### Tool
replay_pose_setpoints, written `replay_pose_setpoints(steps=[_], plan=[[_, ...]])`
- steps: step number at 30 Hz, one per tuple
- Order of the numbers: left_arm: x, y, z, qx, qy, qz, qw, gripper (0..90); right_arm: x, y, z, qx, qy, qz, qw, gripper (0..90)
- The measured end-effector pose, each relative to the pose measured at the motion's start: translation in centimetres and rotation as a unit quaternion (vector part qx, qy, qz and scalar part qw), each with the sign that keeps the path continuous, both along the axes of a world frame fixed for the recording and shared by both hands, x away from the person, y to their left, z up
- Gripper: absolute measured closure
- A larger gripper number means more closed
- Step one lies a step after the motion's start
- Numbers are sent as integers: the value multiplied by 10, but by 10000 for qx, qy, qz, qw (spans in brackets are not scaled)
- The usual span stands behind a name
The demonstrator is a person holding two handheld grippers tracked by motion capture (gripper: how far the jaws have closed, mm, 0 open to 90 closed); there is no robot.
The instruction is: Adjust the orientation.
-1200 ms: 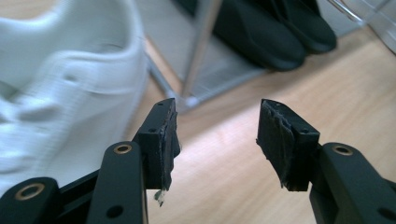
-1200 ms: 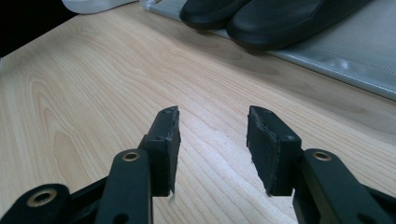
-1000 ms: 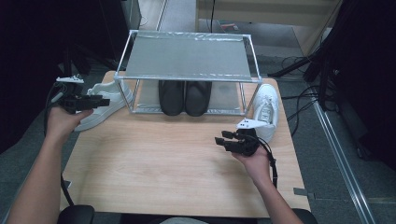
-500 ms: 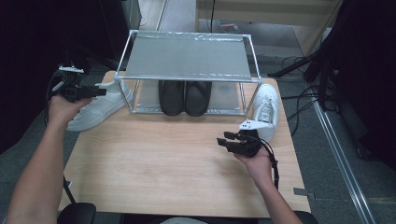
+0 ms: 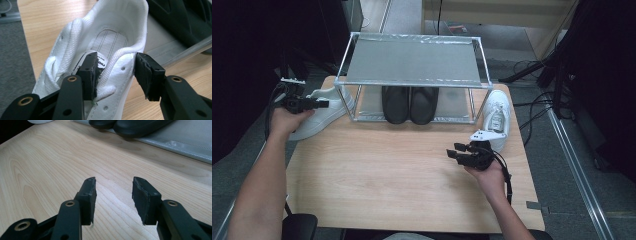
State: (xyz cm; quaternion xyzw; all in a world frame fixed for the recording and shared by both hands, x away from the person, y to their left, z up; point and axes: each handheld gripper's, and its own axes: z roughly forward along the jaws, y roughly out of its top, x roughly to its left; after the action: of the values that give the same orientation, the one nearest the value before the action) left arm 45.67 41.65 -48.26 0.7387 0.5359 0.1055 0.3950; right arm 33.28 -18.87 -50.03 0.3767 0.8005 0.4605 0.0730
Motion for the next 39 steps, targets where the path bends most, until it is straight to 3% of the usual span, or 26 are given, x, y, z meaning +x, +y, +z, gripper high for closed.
replay_pose_setpoints(steps=[5, 12, 20, 23, 28, 30, 39], plan=[[-2, -1, 1, 71, -101, -221, 9997, 654, 0, 1, -1, -10, 11, 12, 10000, 557], [-3, -3, 7, 74, 110, -478, 9988, 791, 1, 0, -1, -7, 0, -7, 10000, 561], [-8, 1, 14, 159, 278, -256, 9992, 825, 2, 0, 0, 36, -10, -7, 10000, 567], [-11, 3, 17, 90, 297, -180, 9994, 828, 3, 0, 0, 41, -18, -1, 10000, 567], [-23, 4, 21, 1, 270, -179, 9995, 828, 4, 3, 0, 43, -10, 41, 10000, 566], [-32, 4, 22, -143, 350, -73, 9993, 829, 5, 6, 0, 41, -18, 82, 10000, 565], [-58, -3, 30, -107, 301, -46, 9995, 831, 9, 15, 1, 41, -22, 222, 9997, 563]])
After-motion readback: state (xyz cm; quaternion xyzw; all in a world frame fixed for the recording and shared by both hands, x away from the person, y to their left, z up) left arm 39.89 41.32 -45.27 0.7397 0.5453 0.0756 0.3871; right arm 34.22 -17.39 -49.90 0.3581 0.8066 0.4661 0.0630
